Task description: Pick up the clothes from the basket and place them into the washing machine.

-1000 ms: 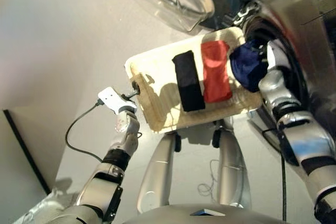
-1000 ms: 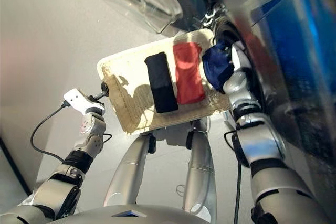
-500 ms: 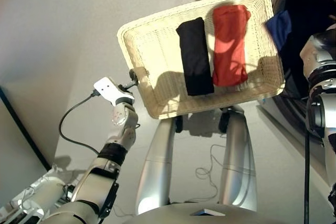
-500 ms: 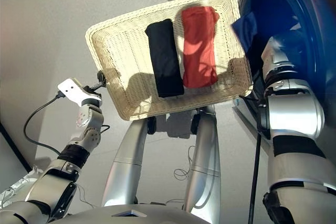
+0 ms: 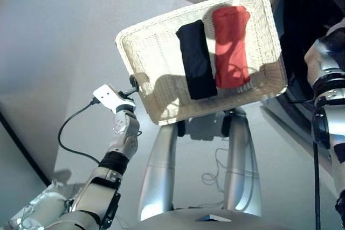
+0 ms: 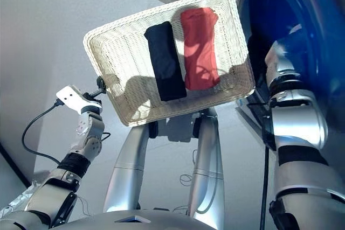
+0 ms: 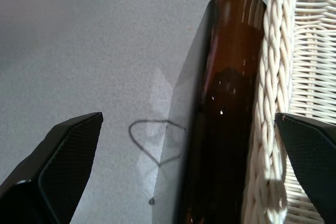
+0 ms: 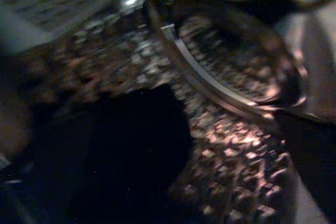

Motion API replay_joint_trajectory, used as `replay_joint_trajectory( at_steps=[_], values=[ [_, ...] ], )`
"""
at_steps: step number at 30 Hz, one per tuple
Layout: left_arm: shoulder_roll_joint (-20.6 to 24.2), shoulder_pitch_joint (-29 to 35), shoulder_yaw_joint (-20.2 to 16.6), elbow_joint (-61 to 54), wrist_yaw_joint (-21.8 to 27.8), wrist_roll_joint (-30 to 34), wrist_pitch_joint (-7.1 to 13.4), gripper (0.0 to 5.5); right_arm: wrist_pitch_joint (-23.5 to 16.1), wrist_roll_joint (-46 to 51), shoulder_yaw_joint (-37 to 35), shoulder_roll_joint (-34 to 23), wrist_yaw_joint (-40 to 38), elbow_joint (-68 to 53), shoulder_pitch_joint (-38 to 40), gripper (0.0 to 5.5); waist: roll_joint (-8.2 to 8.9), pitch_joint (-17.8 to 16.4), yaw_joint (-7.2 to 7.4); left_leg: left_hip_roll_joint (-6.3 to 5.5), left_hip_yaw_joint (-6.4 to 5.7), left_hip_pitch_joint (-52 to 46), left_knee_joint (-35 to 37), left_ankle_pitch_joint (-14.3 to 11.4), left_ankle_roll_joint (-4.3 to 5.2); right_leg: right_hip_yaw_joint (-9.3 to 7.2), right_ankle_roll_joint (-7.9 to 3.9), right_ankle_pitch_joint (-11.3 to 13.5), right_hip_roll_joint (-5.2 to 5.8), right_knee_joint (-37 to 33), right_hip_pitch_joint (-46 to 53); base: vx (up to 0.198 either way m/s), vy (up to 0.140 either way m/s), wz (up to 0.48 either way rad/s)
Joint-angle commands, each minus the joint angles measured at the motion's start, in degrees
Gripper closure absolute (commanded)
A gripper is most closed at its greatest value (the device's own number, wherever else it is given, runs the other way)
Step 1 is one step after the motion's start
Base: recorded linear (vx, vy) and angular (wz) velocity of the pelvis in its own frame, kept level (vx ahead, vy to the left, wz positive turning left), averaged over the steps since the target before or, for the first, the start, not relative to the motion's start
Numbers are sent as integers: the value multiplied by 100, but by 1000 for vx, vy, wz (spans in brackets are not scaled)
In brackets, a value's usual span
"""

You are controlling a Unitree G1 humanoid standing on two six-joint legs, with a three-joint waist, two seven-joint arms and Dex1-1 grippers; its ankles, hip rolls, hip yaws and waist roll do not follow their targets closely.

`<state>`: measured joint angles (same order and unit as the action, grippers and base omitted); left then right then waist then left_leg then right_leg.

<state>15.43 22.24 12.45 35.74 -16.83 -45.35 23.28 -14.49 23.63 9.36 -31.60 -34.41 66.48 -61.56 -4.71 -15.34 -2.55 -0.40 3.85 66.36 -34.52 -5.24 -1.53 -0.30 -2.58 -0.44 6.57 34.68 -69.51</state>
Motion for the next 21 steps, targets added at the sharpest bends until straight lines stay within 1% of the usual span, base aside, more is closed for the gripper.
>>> replay_joint_trajectory(
  at_steps=[1,2,3,4,5,7,9,12,14,15,16,21],
  values=[
    [200,182,-16,169,183,421,91,0,-679,284,187,1,388,-647,256,0,-54,337,-14,-111,-167,-545,708,-212,-59,-243,69,-96,-77,-592,721,0,0,0],
    [308,305,112,218,320,681,36,0,-723,424,360,90,854,-962,519,0,-4,316,47,-114,-166,-695,886,-136,-28,-271,53,-26,-87,-782,872,0,0,0],
    [342,331,170,202,378,750,30,0,-721,442,457,132,1050,-1054,630,0,17,296,57,-118,-166,-774,984,-84,-16,-290,42,24,-86,-882,967,0,0,0],
    [343,328,172,202,378,751,30,0,-721,446,455,131,1055,-1057,637,0,17,288,59,-120,-168,-796,1002,-75,-16,-292,42,31,-85,-897,988,0,0,0],
    [357,457,290,264,502,834,4,0,-760,577,655,200,1417,-1283,777,0,75,268,97,-120,-174,-940,1167,5,9,-321,22,123,-90,-1133,1154,0,0,0],
    [349,640,431,369,567,975,-10,0,-791,706,789,328,1725,-1562,890,0,121,234,143,-113,-172,-1109,1374,100,32,-349,-12,245,-97,-1390,1324,-28,-11,-14],
    [333,816,517,514,613,1075,-51,0,-827,815,861,416,1923,-1774,1023,0,162,214,176,-113,-158,-1241,1533,172,57,-358,-42,322,-105,-1588,1470,0,0,0],
    [310,1127,744,713,648,1336,-129,0,-844,1026,1007,588,2253,-2181,1308,0,222,184,261,-131,-126,-1439,1764,287,84,-315,-76,460,-130,-1851,1640,0,0,0],
    [232,1312,856,917,641,1443,-176,0,-873,1188,1066,808,2359,-2369,1509,0,245,163,299,-135,-93,-1574,1919,353,103,-295,-102,527,-137,-2013,1757,0,0,0],
    [232,1314,859,922,642,1442,-174,0,-870,1185,1063,808,2355,-2378,1516,0,248,156,296,-136,-91,-1590,1932,359,103,-293,-102,531,-136,-2020,1770,0,0,0],
    [159,1471,900,1133,651,1419,-225,0,-873,1154,1153,922,2415,-2630,1616,0,263,137,342,-131,-73,-1615,1959,389,103,-272,-108,572,-142,-2083,1795,0,0,0],
    [-40,1815,953,1544,591,1342,-338,0,-884,1173,1568,1276,2584,-3491,1918,0,279,62,440,-86,21,-1519,1816,359,48,-168,-99,626,-206,-2030,1671,0,0,0]
  ],
)
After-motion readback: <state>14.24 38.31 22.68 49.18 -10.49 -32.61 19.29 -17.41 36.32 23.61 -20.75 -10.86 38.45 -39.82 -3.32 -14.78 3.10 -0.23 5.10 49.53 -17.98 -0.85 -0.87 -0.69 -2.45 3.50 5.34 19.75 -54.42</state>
